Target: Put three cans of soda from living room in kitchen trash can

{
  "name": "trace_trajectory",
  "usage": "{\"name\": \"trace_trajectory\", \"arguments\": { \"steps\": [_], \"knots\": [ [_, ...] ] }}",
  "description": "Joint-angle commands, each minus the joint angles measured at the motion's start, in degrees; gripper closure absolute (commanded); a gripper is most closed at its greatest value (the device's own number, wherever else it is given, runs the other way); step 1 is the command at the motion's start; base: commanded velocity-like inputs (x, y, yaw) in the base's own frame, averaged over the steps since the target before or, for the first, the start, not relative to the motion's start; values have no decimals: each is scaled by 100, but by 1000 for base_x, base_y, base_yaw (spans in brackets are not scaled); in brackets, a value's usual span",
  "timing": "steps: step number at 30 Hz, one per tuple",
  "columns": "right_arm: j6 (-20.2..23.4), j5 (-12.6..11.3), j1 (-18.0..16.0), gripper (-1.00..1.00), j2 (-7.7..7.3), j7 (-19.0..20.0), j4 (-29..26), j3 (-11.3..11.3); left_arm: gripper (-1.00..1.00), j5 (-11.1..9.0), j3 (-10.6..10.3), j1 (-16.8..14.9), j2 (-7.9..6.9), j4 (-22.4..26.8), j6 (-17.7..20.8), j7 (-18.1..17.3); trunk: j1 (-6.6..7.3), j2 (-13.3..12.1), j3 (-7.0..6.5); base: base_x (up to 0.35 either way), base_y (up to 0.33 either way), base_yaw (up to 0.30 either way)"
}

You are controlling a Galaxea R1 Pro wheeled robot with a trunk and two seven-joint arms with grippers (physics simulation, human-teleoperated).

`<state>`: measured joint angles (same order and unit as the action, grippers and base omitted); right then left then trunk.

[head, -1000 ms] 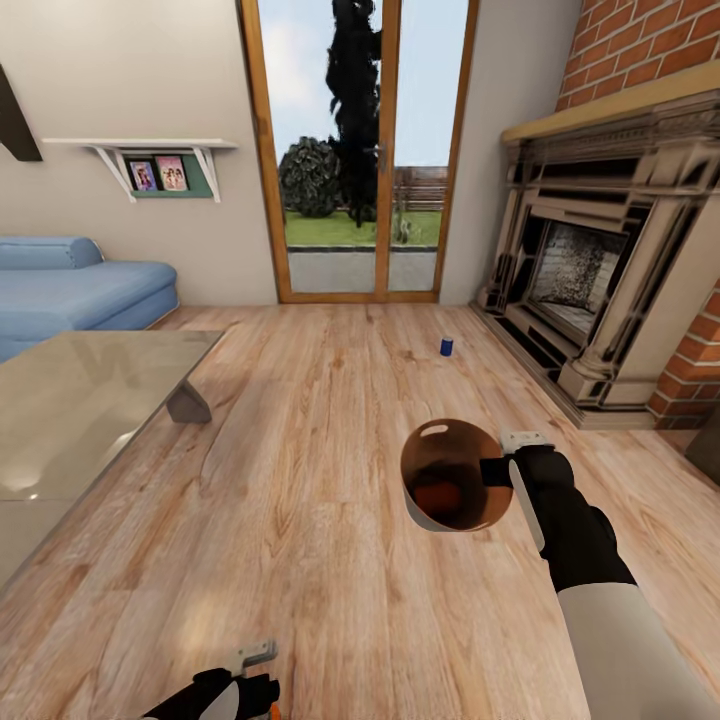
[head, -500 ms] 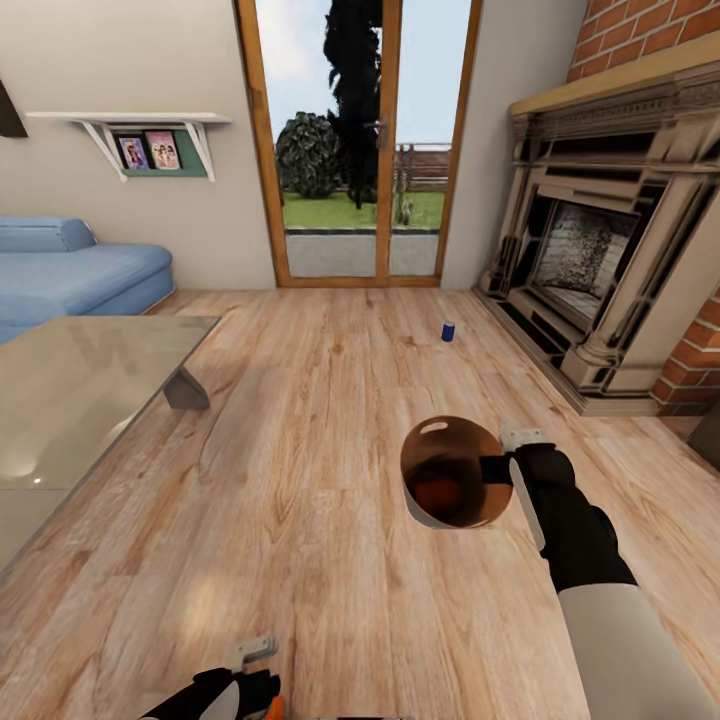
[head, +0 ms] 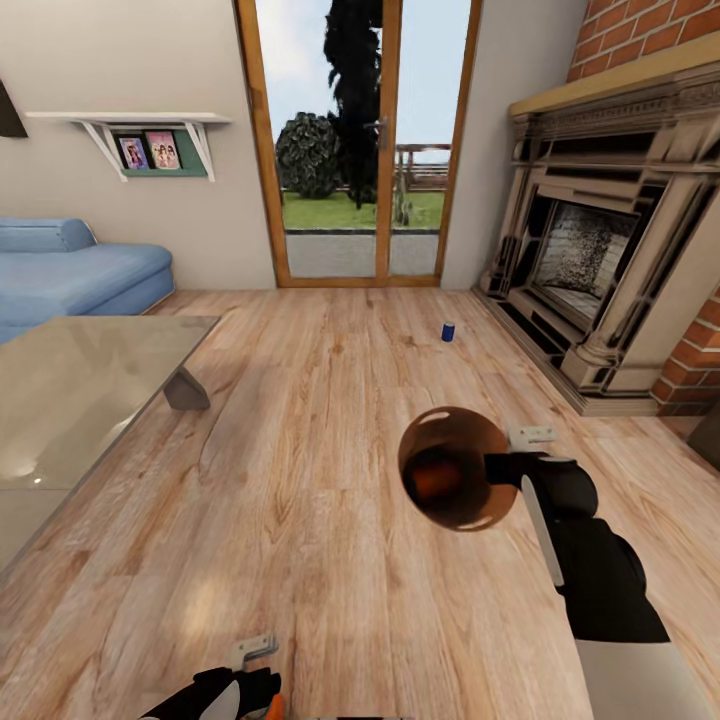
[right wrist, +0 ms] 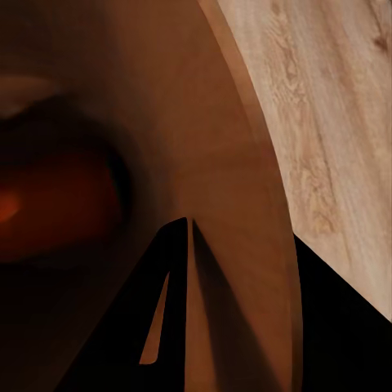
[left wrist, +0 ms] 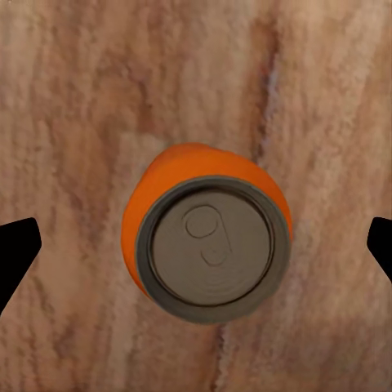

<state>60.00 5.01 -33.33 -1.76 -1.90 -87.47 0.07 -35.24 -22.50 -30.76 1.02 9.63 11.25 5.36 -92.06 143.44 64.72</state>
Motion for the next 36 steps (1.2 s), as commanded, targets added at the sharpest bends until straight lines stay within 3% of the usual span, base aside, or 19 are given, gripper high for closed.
{"name": "trace_trajectory", "arguments": {
  "steps": [1, 12, 27, 31, 36],
  "knots": [
    [0, -35, 9, 100, 0, 23, -39, 4, -100, 0, 0, 0, 1, 1, -3, -5, 0, 0, 0, 0, 0, 0],
    [0, -35, 28, 100, 0, 23, -104, 111, -100, 0, -12, 0, -5, 10, -23, -32, -23, 12, 199, 0, 0, 0],
    [0, -35, 28, 100, 0, 23, -105, 131, -100, 0, -17, 0, -5, 2, -295, -35, -23, 12, 199, 0, 0, 0],
    [0, -35, 31, 100, 0, 23, -104, 133, -100, 0, -17, 0, -5, -4, -399, -35, -33, 18, 288, 0, 0, 0],
    [0, -35, 35, 100, 0, 23, -104, 133, -100, 5, -21, 0, -5, -5, -546, -28, -33, 18, 288, 0, 0, 0]
  ]
}}
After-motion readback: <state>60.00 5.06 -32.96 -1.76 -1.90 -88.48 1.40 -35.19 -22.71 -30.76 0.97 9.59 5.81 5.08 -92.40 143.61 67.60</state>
